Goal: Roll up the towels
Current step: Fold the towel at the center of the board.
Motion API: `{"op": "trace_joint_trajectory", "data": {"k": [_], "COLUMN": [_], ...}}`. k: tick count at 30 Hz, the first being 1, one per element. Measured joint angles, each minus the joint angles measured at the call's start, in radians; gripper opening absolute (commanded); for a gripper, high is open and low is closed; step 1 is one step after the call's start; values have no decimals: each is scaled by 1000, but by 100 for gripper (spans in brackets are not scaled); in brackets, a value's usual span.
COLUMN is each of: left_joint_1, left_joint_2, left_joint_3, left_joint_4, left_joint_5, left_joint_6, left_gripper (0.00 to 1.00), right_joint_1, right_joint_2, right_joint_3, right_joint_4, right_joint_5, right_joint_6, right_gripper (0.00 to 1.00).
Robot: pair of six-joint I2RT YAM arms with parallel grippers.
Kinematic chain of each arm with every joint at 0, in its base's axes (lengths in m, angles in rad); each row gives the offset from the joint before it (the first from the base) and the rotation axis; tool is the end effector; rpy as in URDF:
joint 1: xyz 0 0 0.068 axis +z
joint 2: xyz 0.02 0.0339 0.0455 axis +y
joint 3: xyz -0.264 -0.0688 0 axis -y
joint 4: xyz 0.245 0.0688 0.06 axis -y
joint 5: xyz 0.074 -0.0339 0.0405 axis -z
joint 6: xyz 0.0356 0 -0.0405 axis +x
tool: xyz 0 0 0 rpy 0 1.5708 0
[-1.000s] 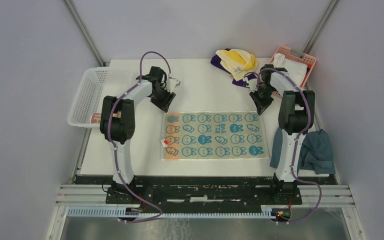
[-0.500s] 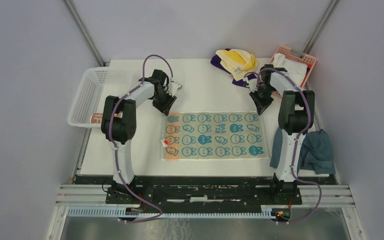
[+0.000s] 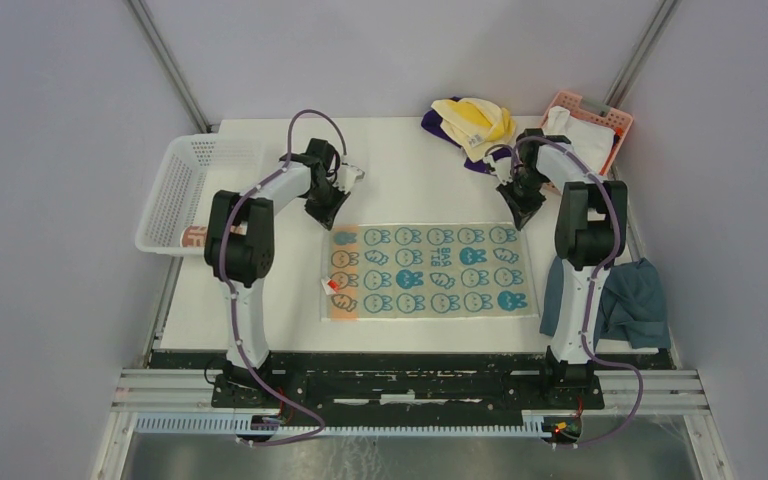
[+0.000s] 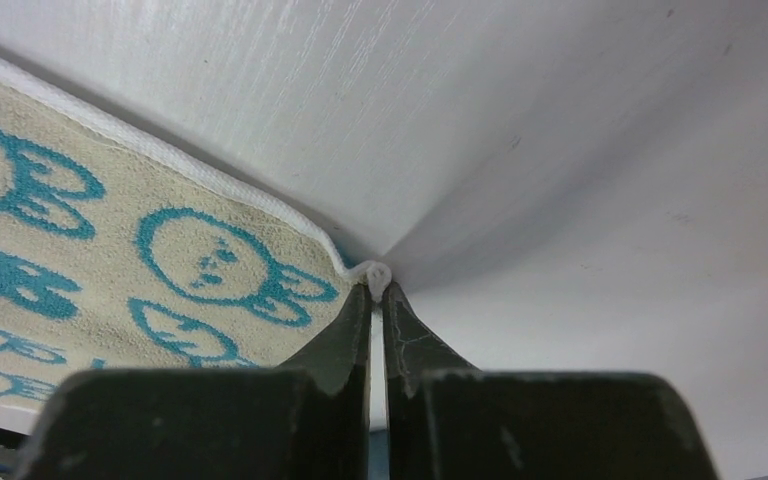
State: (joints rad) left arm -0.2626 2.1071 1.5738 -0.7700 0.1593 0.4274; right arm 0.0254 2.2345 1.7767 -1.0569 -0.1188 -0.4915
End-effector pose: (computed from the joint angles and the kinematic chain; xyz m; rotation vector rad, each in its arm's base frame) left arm 0.4092 -0.1158 0.1623 0.9947 2.6773 -0.1956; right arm 0.4348 0.0153 0.1578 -0.7859 2.9529 0.1570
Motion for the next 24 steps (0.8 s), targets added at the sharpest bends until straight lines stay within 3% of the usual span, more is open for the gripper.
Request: {"op": "trace_joint_trajectory", "data": {"k": [4, 17, 24], "left_joint_1": [-1, 45, 68], "left_joint_2": [7, 11, -2], "left_joint_3": [24, 251, 197], "left_joint_4": [-28, -5, 48], "left_joint_5": [0, -75, -98], "left_joint_6": [0, 0, 0], "left_gripper": [3, 3, 3], "right_joint_1": [13, 28, 34], "right_joint_2": [-7, -94, -119], "right_joint_3": [-1, 63, 28], "right_joint_4": [10, 123, 215], "right_joint_5": [15, 45, 72], "right_joint_6": [6, 14, 14], "right_gripper": [1, 1, 1]}}
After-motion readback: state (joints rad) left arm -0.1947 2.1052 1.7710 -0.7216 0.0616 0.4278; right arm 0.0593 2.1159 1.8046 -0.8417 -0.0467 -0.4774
